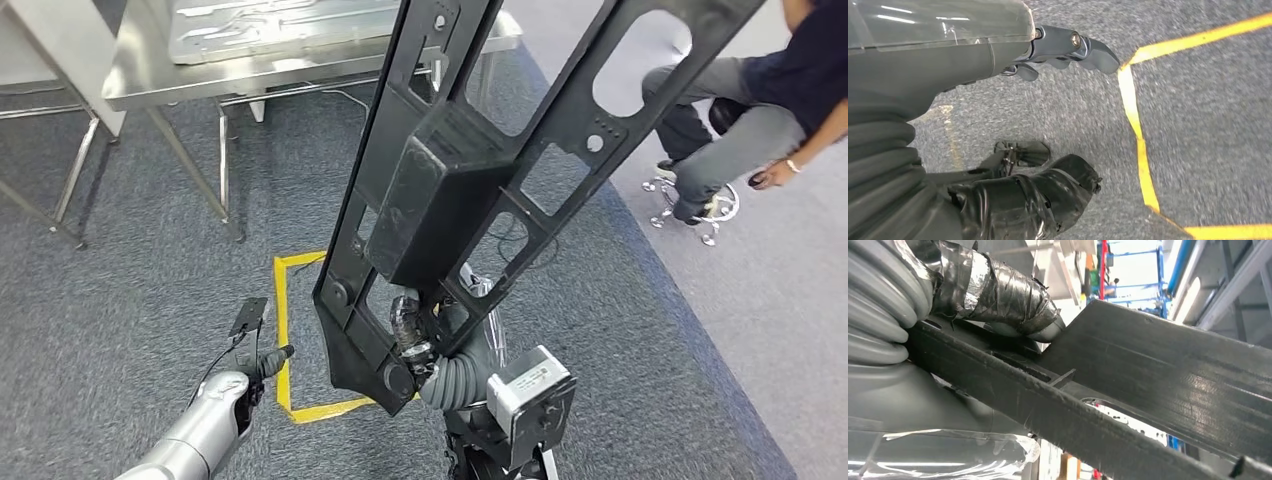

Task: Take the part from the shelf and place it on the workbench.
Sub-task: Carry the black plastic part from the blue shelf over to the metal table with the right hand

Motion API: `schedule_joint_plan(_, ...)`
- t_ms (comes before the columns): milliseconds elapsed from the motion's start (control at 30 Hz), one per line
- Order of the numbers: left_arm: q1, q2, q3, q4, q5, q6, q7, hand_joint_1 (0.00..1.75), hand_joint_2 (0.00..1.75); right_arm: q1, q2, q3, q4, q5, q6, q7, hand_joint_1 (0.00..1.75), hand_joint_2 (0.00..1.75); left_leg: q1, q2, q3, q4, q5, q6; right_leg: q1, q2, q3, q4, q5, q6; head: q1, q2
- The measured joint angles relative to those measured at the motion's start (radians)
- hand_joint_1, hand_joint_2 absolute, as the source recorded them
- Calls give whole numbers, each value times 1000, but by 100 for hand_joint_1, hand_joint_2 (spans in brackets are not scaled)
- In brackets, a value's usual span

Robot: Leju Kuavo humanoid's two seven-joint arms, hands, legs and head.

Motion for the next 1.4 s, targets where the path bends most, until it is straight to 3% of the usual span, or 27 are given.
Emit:
schedule_joint_plan(67,-2,2,-1,0,0,0,2,0,175,-2,0,0,-1,0,2,-1,175,175,6,-22,8,-7,3,12,-4,46,-20,52,-34,9,3,0)
schedule_joint_plan(133,-5,2,-1,0,0,-1,2,0,175,-1,-2,0,0,-1,2,-1,175,175,7,-39,10,-8,3,22,-6,94,-83,172,-88,10,8,0)
schedule_joint_plan(200,-5,3,-2,1,3,-2,2,0,175,2,-6,0,0,-10,3,-5,175,175,5,-58,10,-5,1,27,-5,103,-139,262,-106,9,10,0)
schedule_joint_plan(233,-3,4,-2,1,5,-3,2,0,175,3,-8,0,0,-19,3,-11,175,175,5,-68,10,-3,-1,27,-6,104,-145,259,-88,8,10,0)
schedule_joint_plan(267,-2,4,-2,1,7,-4,1,0,175,3,-9,0,-1,-30,4,-18,175,175,5,-77,11,0,-3,26,-6,105,-132,218,-56,6,10,0)
schedule_joint_plan(300,-1,4,-2,1,9,-6,0,0,175,3,-9,0,-2,-40,5,-25,175,175,6,-84,11,4,-6,23,-6,108,-106,153,-17,3,11,0)
schedule_joint_plan(367,-1,4,-2,1,14,-12,-3,0,175,2,-9,0,-5,-53,8,-33,175,175,3,-94,9,12,-13,14,-6,118,-61,45,27,-3,11,0)
schedule_joint_plan(467,2,9,-2,1,20,-18,-9,0,175,2,-8,0,-9,-61,10,-36,175,175,3,-98,7,10,-14,-3,-3,123,-46,13,33,-14,11,0)
schedule_joint_plan(533,3,13,-2,1,24,-20,-12,0,175,1,-8,0,-10,-65,10,-37,175,175,5,-86,4,21,-25,-13,-6,119,-39,3,37,-24,9,0)
schedule_joint_plan(600,2,15,-2,1,27,-21,-14,0,175,-1,-7,0,-12,-69,13,-40,175,175,8,-63,-30,97,-68,-24,-9,115,-32,-5,36,-33,4,0)
schedule_joint_plan(667,2,16,-2,2,29,-22,-14,0,175,-1,-7,0,-11,-78,17,-47,175,175,11,-53,-91,220,-117,-32,-8,111,-28,-5,30,-40,2,0)
schedule_joint_plan(733,3,19,-2,3,31,-24,-11,0,175,-4,-6,0,-9,-88,22,-56,175,175,12,-51,-119,267,-115,-36,-8,108,-23,-5,24,-39,1,0)
schedule_joint_plan(767,2,20,-2,4,33,-25,-10,0,175,-8,-5,0,-6,-93,25,-62,175,175,13,-48,-104,234,-89,-36,-8,106,-19,-5,21,-37,1,0)
schedule_joint_plan(800,2,22,-2,4,35,-27,-10,0,175,-12,-3,0,-4,-97,27,-68,175,175,13,-44,-73,171,-53,-35,-8,105,-14,-5,17,-35,2,0)
schedule_joint_plan(867,0,25,-2,4,36,-32,-12,0,175,-18,3,0,-2,-102,30,-80,175,175,8,-32,-9,48,-15,-26,-5,103,-5,-5,9,-26,2,0)
schedule_joint_plan(933,1,27,-2,4,37,-34,-13,0,175,-20,8,0,-1,-105,35,-84,175,175,0,-28,16,3,-21,-12,-2,101,0,-7,6,-15,2,0)
schedule_joint_plan(1033,4,30,-2,4,37,-35,-14,0,175,-22,10,0,1,-108,39,-85,175,175,1,-37,32,-9,-27,11,-4,98,4,7,0,1,4,0)
schedule_joint_plan(1100,2,31,-2,4,38,-35,-15,0,175,-24,11,0,1,-108,40,-86,175,175,3,-42,52,-12,-34,25,-5,101,-35,80,-23,7,9,0)
schedule_joint_plan(1167,2,31,-2,4,38,-35,-15,0,175,-25,11,0,3,-108,41,-86,175,175,2,-44,66,-12,-46,35,-5,104,-115,201,-61,11,14,0)
schedule_joint_plan(1233,4,32,-2,4,38,-35,-15,0,175,-23,11,0,7,-108,41,-86,175,175,-1,-50,82,-11,-61,38,-5,104,-179,266,-76,11,15,0)
schedule_joint_plan(1300,6,32,-2,4,38,-35,-15,0,175,-23,11,0,9,-109,41,-86,175,175,-2,-57,103,-11,-78,37,-4,105,-182,217,-36,6,16,0)
schedule_joint_plan(1400,7,32,-2,4,39,-37,-14,0,175,-24,11,0,9,-109,41,-86,175,175,-2,-64,138,-12,-107,27,5,109,-126,39,79,-9,17,0)
